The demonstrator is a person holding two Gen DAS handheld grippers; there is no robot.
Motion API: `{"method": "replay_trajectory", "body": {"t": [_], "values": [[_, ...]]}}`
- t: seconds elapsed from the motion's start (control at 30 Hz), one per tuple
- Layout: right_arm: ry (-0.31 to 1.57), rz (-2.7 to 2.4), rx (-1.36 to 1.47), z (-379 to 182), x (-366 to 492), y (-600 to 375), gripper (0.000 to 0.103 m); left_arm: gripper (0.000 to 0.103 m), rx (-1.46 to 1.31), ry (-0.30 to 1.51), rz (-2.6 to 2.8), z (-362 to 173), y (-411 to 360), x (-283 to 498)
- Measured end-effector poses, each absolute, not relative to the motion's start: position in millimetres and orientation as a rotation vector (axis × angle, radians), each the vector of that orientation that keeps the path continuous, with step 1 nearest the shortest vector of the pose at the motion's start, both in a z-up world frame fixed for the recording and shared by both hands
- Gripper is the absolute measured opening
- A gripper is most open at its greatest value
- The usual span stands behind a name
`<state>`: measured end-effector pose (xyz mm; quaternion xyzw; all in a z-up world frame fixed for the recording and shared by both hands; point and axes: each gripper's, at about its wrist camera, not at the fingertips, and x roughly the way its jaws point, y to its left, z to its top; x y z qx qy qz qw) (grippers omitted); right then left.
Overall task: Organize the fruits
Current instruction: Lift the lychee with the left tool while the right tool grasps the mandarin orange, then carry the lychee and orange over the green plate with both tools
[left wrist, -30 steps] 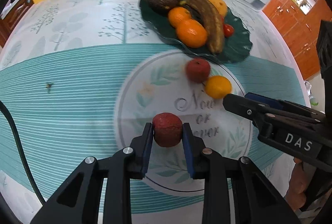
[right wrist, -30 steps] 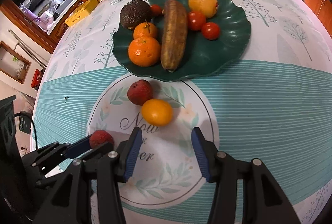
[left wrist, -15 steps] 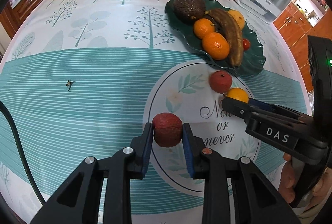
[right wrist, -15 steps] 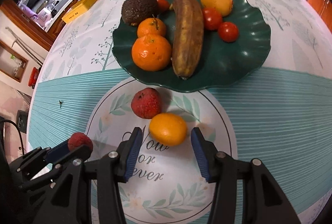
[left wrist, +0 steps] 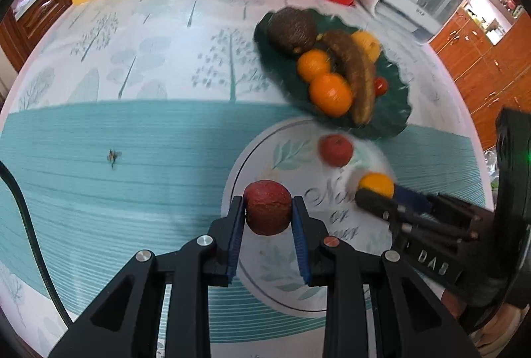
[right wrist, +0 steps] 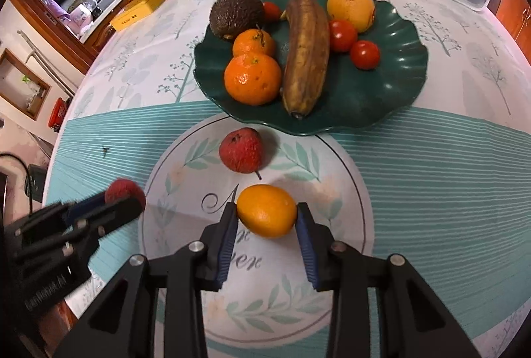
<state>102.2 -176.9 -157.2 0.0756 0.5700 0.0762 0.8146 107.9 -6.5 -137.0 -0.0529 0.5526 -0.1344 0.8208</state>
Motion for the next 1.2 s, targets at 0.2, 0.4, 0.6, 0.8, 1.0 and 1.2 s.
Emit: {"method": "replay_trajectory", "body": {"t": [0.2,0.4,0.6,0.8,1.0,1.2], "values": [[1.167,0.161,0.155,-120.9,101.0,-192.6,0.035,0.026,-0.114,1.135,-0.354,-96.7,-16.4,124.0],[1.096,0.14,0.154,-69.9,119.9,-217.3,0.035,0.026,-0.069,1.04,-0.405,-42.2,-31.2,146.8],[0.979,0.117,0.122,-8.7,145.8,-239.5,0.035,0.026,-0.048,0.953,-0.424,10.1,-42.5,178.8],[0.924,0.093,0.094,21.3,174.2,-251.9,0.035,0.026,-0.026,0.928,-0.446,38.1,-58.4,213.6],[0.954,0.082,0.098,4.2,203.0,-257.1,0.035,0.026,-0.003,0.993,-0.453,22.4,-81.8,244.0],[1.037,0.063,0.106,-43.3,222.6,-260.1,0.036,0.026,0.034,1.083,-0.439,-23.1,-102.2,270.1]]}}
